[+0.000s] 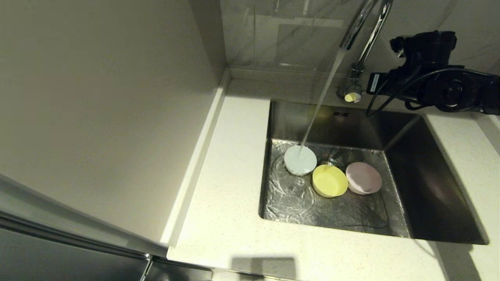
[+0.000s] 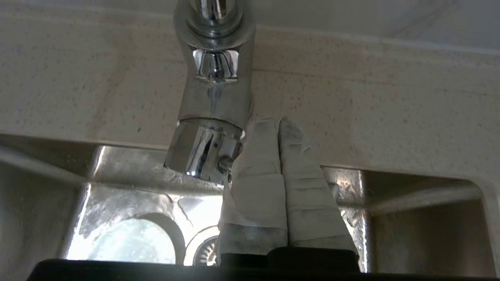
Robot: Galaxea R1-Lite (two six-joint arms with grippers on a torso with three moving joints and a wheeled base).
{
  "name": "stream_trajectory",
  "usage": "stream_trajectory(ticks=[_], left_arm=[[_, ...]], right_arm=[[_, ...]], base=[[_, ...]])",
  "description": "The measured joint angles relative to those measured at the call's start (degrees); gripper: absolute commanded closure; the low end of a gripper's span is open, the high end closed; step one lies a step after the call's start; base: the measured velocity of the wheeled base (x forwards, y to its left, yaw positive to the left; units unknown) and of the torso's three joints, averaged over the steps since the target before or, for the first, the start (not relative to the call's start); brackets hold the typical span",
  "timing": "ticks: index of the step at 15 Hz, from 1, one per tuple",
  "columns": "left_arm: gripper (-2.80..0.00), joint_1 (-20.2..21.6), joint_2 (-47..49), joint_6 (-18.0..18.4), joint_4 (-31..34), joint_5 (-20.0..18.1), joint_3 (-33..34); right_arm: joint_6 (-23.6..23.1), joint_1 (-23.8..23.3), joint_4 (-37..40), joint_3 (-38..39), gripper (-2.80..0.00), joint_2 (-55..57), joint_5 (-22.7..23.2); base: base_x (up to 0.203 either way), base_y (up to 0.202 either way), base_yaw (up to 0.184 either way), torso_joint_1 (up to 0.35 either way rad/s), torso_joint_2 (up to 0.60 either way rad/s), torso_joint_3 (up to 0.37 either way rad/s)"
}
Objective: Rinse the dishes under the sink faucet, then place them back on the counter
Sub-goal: Turn off the faucet
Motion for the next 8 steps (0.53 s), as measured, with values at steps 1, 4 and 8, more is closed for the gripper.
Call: stream_trajectory(ticks=[1, 4, 8], left_arm=[[0.0, 0.0, 0.0, 0.0, 0.0, 0.0, 0.0], [0.0, 0.0, 0.0, 0.0, 0.0, 0.0, 0.0], [0.0, 0.0, 0.0, 0.0, 0.0, 0.0, 0.0]], right_arm=[[0.0, -0.1, 0.0, -0.3, 0.0, 0.3, 0.1], [0.3, -0.7, 0.5, -0.4, 0.0, 0.0, 0.4], [0.9, -1.0, 7.9, 0.1, 0.0, -3.5, 2.5]], base=[[0.0, 0.0, 0.0, 0.0, 0.0, 0.0], [0.0, 0.0, 0.0, 0.0, 0.0, 0.0], [0.0, 0.0, 0.0, 0.0, 0.0, 0.0]])
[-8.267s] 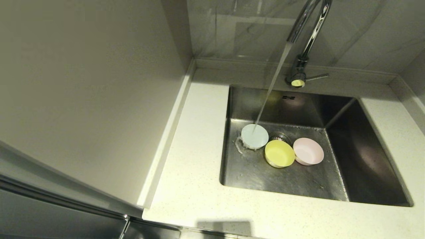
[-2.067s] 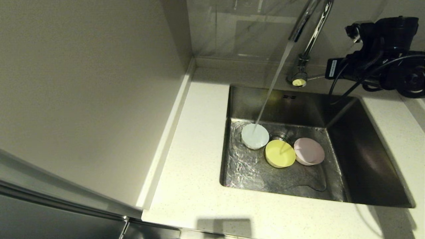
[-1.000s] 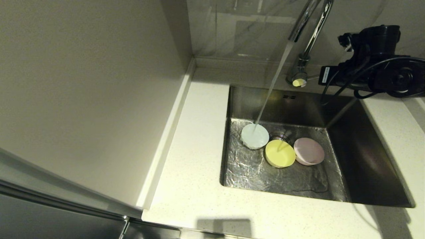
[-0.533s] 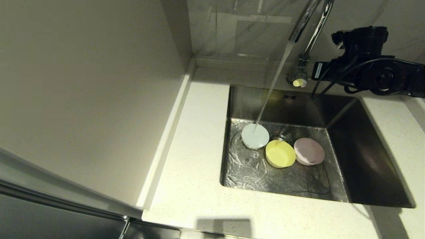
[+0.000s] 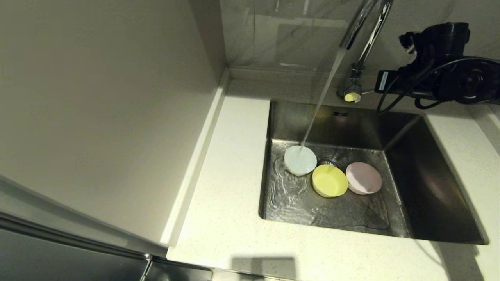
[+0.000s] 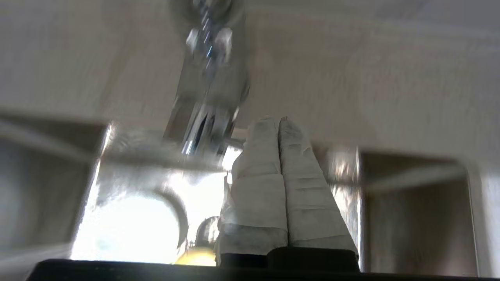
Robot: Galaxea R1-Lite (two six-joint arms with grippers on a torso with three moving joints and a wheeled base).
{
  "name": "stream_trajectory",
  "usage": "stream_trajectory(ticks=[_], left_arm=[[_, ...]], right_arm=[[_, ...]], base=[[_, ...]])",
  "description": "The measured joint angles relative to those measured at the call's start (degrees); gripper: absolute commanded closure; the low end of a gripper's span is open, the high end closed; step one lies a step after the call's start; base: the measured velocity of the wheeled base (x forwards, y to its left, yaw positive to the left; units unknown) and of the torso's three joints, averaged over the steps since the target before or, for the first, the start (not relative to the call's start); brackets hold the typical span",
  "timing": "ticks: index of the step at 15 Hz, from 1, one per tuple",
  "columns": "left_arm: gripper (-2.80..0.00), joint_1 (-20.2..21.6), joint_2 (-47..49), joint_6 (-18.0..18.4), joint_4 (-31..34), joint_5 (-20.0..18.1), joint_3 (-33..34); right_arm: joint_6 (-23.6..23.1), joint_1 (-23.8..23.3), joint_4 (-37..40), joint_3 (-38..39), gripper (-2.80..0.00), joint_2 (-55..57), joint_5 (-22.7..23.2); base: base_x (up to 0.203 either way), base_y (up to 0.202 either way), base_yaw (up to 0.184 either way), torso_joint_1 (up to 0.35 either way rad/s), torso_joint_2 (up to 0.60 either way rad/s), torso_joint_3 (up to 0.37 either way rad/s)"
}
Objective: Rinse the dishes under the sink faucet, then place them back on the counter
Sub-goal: Turn off the faucet, then put a bowl back to the table from the sink
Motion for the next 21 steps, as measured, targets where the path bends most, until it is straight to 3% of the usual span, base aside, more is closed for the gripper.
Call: stream_trajectory(ticks=[4, 8, 14, 21], left_arm=[[0.0, 0.0, 0.0, 0.0, 0.0, 0.0, 0.0], [0.0, 0.0, 0.0, 0.0, 0.0, 0.0, 0.0], [0.0, 0.0, 0.0, 0.0, 0.0, 0.0, 0.0], [0.0, 0.0, 0.0, 0.0, 0.0, 0.0, 0.0]], right_arm=[[-1.3, 0.1, 8.1, -0.4, 0.0, -1.8, 0.2], [-7.3, 0.9, 8.3, -1.0, 0.0, -1.0, -0.3], [-10.2, 1.2, -2.1, -1.3, 0.0, 3.7, -1.6], [-10.1, 1.2, -9.0, -1.8, 0.0, 5.8, -0.8]], base=[[0.0, 0.0, 0.0, 0.0, 0.0, 0.0], [0.0, 0.0, 0.0, 0.0, 0.0, 0.0], [0.0, 0.0, 0.0, 0.0, 0.0, 0.0], [0.0, 0.0, 0.0, 0.0, 0.0, 0.0]])
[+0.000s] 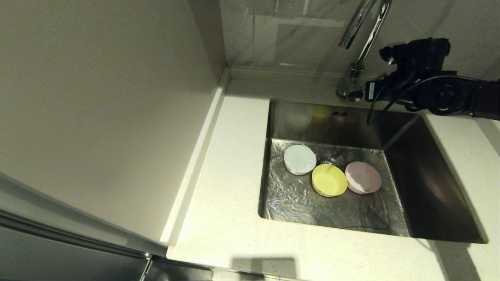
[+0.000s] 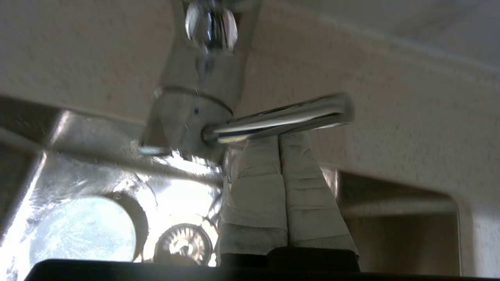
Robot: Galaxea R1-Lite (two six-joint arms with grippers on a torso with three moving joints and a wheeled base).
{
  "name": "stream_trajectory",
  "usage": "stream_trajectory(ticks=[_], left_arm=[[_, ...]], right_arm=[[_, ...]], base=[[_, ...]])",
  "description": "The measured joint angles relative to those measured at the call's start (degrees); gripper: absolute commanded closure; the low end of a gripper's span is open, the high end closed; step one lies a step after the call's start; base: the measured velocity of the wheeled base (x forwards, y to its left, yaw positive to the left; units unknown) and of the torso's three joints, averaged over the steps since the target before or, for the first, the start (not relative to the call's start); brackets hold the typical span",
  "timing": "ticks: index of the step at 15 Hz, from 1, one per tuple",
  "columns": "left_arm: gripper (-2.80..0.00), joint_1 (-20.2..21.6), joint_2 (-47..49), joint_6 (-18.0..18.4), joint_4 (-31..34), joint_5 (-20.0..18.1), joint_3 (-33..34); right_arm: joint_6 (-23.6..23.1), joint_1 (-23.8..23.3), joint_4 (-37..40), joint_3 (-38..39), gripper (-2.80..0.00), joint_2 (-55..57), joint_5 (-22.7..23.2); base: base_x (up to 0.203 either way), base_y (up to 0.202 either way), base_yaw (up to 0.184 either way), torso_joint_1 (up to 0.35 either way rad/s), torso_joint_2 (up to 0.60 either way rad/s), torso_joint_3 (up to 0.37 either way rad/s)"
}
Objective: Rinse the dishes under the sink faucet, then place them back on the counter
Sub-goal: Put a bowl back to the table from the sink
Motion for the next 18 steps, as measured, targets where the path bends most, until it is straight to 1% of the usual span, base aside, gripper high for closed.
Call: stream_trajectory(ticks=[3, 6, 7, 10, 12, 14, 15, 16, 18], left_arm=[[0.0, 0.0, 0.0, 0.0, 0.0, 0.0, 0.0], [0.0, 0.0, 0.0, 0.0, 0.0, 0.0, 0.0], [0.0, 0.0, 0.0, 0.0, 0.0, 0.0, 0.0], [0.0, 0.0, 0.0, 0.0, 0.0, 0.0, 0.0], [0.0, 0.0, 0.0, 0.0, 0.0, 0.0, 0.0], [0.0, 0.0, 0.0, 0.0, 0.0, 0.0, 0.0], [0.0, 0.0, 0.0, 0.0, 0.0, 0.0, 0.0], [0.0, 0.0, 0.0, 0.0, 0.0, 0.0, 0.0], [0.0, 0.0, 0.0, 0.0, 0.0, 0.0, 0.0]], right_arm=[[0.3, 0.0, -2.9, -0.1, 0.0, 0.5, -0.3], [0.3, -0.8, -2.4, 0.5, 0.0, 0.6, -1.0], [0.3, -1.3, -0.9, 1.5, 0.0, 0.4, -1.3], [0.4, -2.5, 8.3, 8.2, 0.0, -3.3, -1.1], [-0.1, -3.1, 14.4, 15.2, 0.0, -8.3, 1.7], [-3.6, -3.7, 20.7, 21.5, 0.0, -13.4, 4.7], [-5.8, -3.8, 24.0, 24.4, 0.0, -15.7, 5.4], [-7.1, -3.9, 26.1, 27.0, 0.0, -17.4, 5.5], [-8.0, -3.3, 27.0, 31.1, 0.0, -19.5, 5.6]], base=[[0.0, 0.0, 0.0, 0.0, 0.0, 0.0], [0.0, 0.0, 0.0, 0.0, 0.0, 0.0], [0.0, 0.0, 0.0, 0.0, 0.0, 0.0], [0.0, 0.0, 0.0, 0.0, 0.0, 0.0], [0.0, 0.0, 0.0, 0.0, 0.0, 0.0], [0.0, 0.0, 0.0, 0.0, 0.0, 0.0], [0.0, 0.0, 0.0, 0.0, 0.0, 0.0], [0.0, 0.0, 0.0, 0.0, 0.0, 0.0], [0.0, 0.0, 0.0, 0.0, 0.0, 0.0]])
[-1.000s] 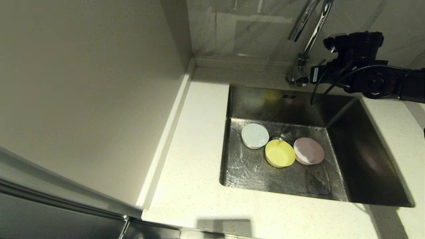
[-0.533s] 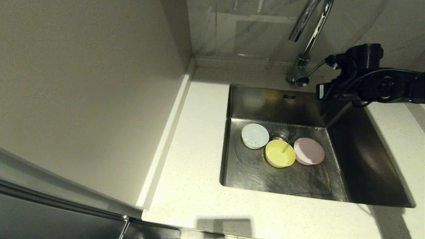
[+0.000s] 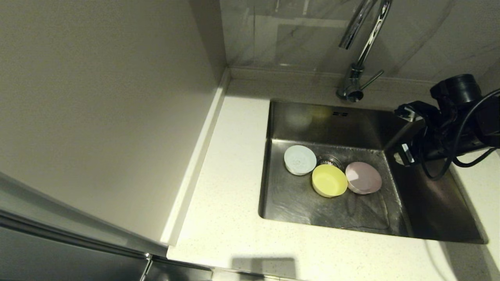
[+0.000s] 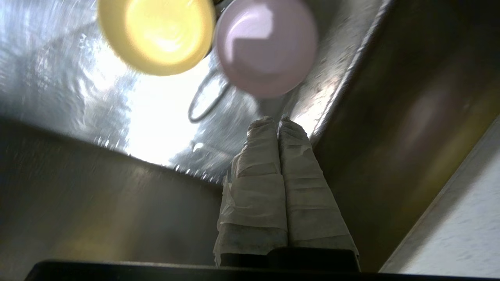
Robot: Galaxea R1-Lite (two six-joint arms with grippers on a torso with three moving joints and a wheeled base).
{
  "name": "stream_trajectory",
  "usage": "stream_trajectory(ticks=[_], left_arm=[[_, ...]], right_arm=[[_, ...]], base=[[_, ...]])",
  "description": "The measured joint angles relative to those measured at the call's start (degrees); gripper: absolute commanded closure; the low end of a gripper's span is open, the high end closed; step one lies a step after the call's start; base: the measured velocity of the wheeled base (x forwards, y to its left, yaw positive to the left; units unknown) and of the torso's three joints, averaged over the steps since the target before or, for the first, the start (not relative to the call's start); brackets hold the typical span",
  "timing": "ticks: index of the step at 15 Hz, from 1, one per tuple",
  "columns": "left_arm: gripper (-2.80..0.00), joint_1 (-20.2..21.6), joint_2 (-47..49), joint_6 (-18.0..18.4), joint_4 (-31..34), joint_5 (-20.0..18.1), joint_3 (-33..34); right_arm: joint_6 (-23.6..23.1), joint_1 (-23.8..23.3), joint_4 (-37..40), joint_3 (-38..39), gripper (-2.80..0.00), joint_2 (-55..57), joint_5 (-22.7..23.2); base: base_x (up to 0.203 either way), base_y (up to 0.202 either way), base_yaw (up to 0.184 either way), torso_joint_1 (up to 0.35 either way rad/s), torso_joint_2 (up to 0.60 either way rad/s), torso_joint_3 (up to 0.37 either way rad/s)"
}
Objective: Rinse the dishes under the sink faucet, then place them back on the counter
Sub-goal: Put a bowl back to the table from the sink
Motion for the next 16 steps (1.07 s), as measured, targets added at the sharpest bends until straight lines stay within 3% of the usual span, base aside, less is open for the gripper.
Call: stream_trajectory(ticks=[3, 4, 8, 10, 14, 16], left_arm=[[0.0, 0.0, 0.0, 0.0, 0.0, 0.0, 0.0], [0.0, 0.0, 0.0, 0.0, 0.0, 0.0, 0.0], [0.0, 0.0, 0.0, 0.0, 0.0, 0.0, 0.0], [0.0, 0.0, 0.0, 0.0, 0.0, 0.0, 0.0], [0.0, 0.0, 0.0, 0.0, 0.0, 0.0, 0.0], [0.0, 0.0, 0.0, 0.0, 0.0, 0.0, 0.0]], right_arm=[[0.0, 1.4, -1.8, 4.2, 0.0, -1.1, -0.1], [0.0, 1.7, -3.7, 5.3, -2.8, -1.1, -0.2], [0.2, 2.0, -13.2, 9.5, -2.8, 1.0, -0.9], [1.5, 2.2, -18.0, 10.2, -2.8, 3.4, -4.0], [13.0, 6.9, -22.6, 9.3, -2.8, 9.2, -15.5], [19.1, 10.3, -22.6, 9.1, -2.8, 11.4, -18.6]], base=[[0.0, 0.0, 0.0, 0.0, 0.0, 0.0], [0.0, 0.0, 0.0, 0.0, 0.0, 0.0], [0.0, 0.0, 0.0, 0.0, 0.0, 0.0], [0.0, 0.0, 0.0, 0.0, 0.0, 0.0], [0.0, 0.0, 0.0, 0.0, 0.0, 0.0], [0.0, 0.0, 0.0, 0.0, 0.0, 0.0]])
